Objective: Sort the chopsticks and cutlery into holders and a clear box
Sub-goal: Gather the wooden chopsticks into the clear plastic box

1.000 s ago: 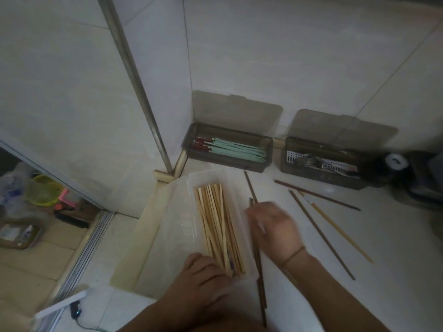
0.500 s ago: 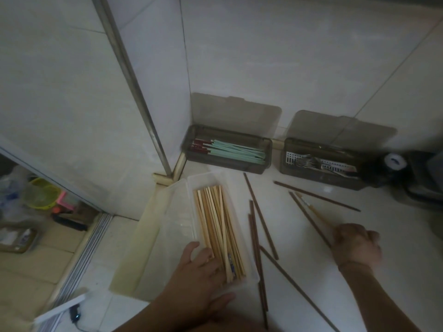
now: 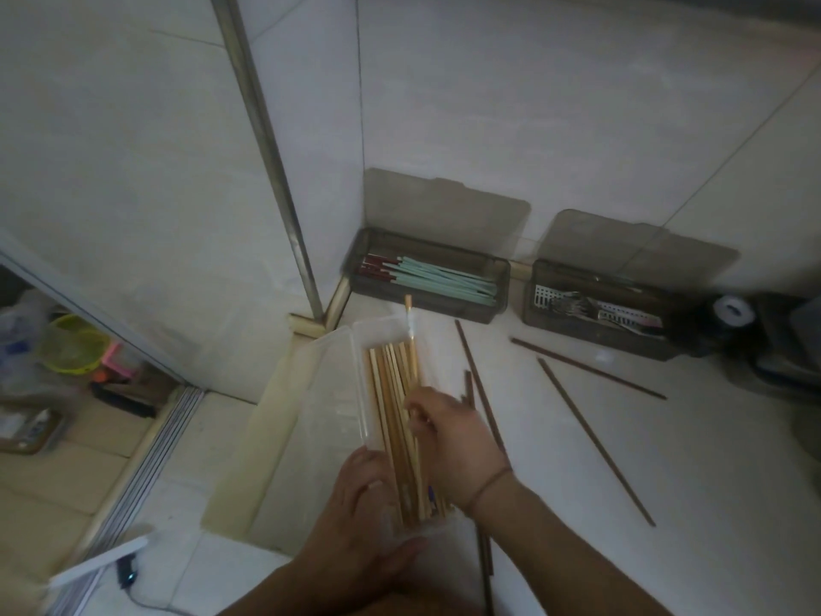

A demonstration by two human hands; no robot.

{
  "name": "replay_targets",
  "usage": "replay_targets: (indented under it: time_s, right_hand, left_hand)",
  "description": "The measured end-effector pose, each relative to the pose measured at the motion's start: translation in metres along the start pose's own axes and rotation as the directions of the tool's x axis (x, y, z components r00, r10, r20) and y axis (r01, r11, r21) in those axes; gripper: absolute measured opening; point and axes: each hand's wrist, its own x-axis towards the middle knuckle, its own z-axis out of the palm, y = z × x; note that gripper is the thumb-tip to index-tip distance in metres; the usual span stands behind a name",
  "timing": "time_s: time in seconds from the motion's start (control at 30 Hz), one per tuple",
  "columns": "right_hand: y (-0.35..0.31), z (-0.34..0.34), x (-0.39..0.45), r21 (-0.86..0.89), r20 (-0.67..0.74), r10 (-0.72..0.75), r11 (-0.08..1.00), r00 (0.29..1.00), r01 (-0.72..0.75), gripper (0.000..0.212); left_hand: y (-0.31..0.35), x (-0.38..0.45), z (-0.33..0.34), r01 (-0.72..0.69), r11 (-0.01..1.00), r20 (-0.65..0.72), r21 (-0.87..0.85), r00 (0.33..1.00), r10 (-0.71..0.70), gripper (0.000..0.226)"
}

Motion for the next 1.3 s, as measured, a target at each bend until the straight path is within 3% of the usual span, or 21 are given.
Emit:
replay_targets:
  time_s: [0.17, 0.3, 0.57, 0.67, 0.73, 0.8, 0.87, 0.93, 1.07, 1.3]
  right_hand:
    - [0.002, 0.043, 0.019, -0.342, 0.279, 0.175, 0.937, 0.944, -0.072, 0.027]
    - [0.003, 0.047, 0.02, -0.448, 0.256, 0.214, 0.891, 0.943, -0.081, 0.032]
    - [0.009, 0.053, 0.016, -0.49, 0.276, 0.222, 0.87, 0.935, -0.062, 0.033]
    - [0.007, 0.051, 0.02, -0.477, 0.244, 0.221, 0.875, 0.944, -0.082, 0.034]
    - [0.005, 0.046, 0.014, -0.428, 0.201, 0.139, 0.903, 0.97, -0.041, 0.033]
    - [0.008, 0.031, 0.001, -0.304, 0.031, -0.045, 0.951, 0.998, 0.053, 0.027]
    - [0.024, 0.013, -0.015, -0.241, -0.235, -0.15, 0.966, 0.96, 0.092, 0.017]
    - [0.056, -0.003, -0.03, -0.233, -0.399, -0.078, 0.972, 0.914, -0.019, 0.014]
    - [0.109, -0.009, -0.051, -0.381, -0.244, 0.232, 0.87, 0.942, -0.313, 0.01]
    - [0.112, -0.001, -0.096, -0.465, -0.212, 0.465, 0.725, 0.86, -0.507, 0.035]
  left_hand:
    - [0.002, 0.0, 0.003, 0.013, 1.0, -0.044, 0.018, 0.999, -0.012, 0.05]
    - [-0.003, -0.003, 0.005, -0.018, 0.998, -0.018, 0.068, 1.0, 0.019, 0.047]
    - [-0.009, -0.003, 0.009, -0.038, 0.996, 0.0, 0.079, 0.999, 0.038, 0.048]
    - [-0.01, -0.002, 0.009, -0.04, 0.997, 0.01, 0.065, 0.999, 0.04, 0.047]
    - [-0.011, 0.0, 0.007, -0.06, 0.996, 0.021, 0.069, 0.998, 0.059, 0.046]
    - [-0.013, -0.002, 0.007, -0.08, 0.993, 0.057, 0.088, 0.996, 0.075, 0.043]
    - [-0.018, -0.008, 0.008, -0.094, 0.99, 0.114, 0.109, 0.99, 0.081, 0.033]
    - [-0.02, -0.01, 0.009, -0.09, 0.984, 0.161, 0.151, 0.985, 0.066, 0.022]
    - [-0.016, -0.001, 0.006, -0.075, 0.983, 0.181, 0.168, 0.983, 0.044, 0.018]
    - [-0.016, 0.004, 0.002, -0.076, 0.986, 0.187, 0.15, 0.981, 0.048, 0.016]
